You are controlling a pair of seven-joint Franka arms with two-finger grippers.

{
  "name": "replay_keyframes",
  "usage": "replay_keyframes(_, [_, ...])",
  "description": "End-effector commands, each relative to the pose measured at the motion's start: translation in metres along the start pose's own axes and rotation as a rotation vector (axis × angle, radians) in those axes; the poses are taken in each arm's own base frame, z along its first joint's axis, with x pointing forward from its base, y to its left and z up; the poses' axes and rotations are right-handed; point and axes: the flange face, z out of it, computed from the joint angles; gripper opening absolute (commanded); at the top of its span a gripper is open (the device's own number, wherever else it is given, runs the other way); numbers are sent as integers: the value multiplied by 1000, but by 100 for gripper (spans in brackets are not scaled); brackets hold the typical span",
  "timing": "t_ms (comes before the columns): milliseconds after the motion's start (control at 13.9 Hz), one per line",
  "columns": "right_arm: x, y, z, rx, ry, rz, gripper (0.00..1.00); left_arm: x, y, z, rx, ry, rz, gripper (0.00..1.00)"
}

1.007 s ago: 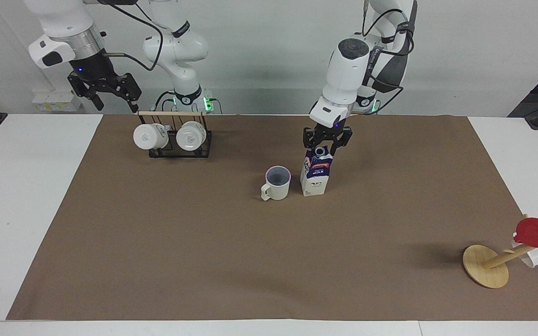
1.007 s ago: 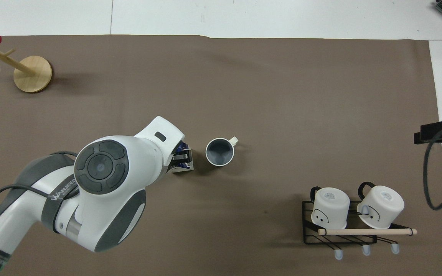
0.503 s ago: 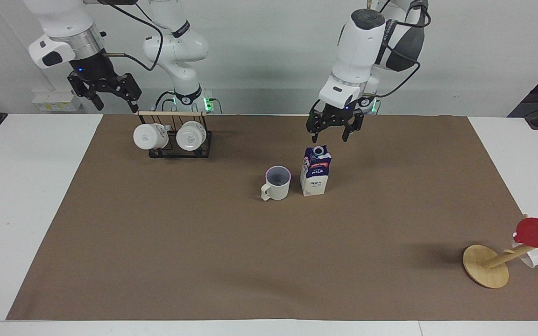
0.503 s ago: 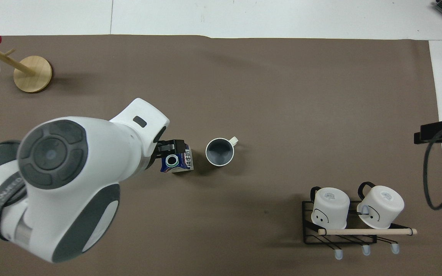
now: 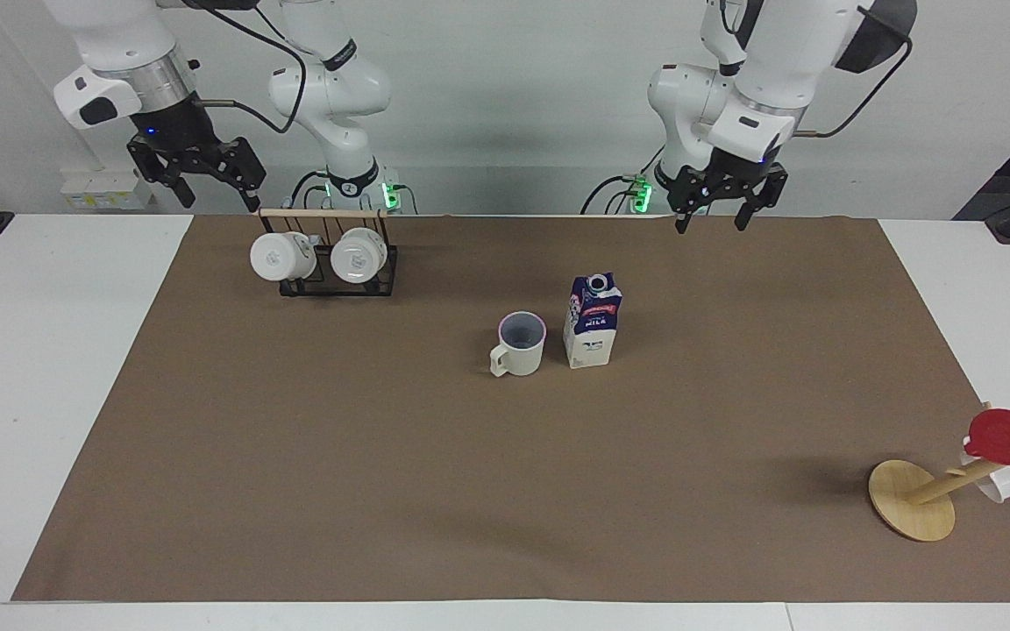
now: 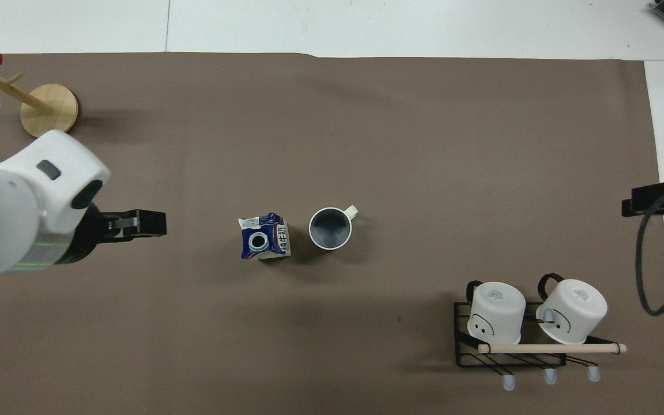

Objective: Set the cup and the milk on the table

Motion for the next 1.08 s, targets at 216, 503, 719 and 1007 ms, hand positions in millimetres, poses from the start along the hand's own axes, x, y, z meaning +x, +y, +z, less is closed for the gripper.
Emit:
replay_keyframes(216, [1, 2, -1, -6, 5, 13, 100, 5, -74, -5, 8, -56, 17, 100])
replay_keyframes(503, [0, 0, -1, -10, 5, 9, 100, 9, -106, -12, 9, -61, 1, 100])
replay_keyframes(719, [1, 0, -1, -10, 7, 10, 100, 10, -113, -23, 9, -67, -17, 100])
replay_keyframes(1007, [0, 0, -1, -10, 5, 13, 100, 15, -123, -31, 11, -61, -40, 100])
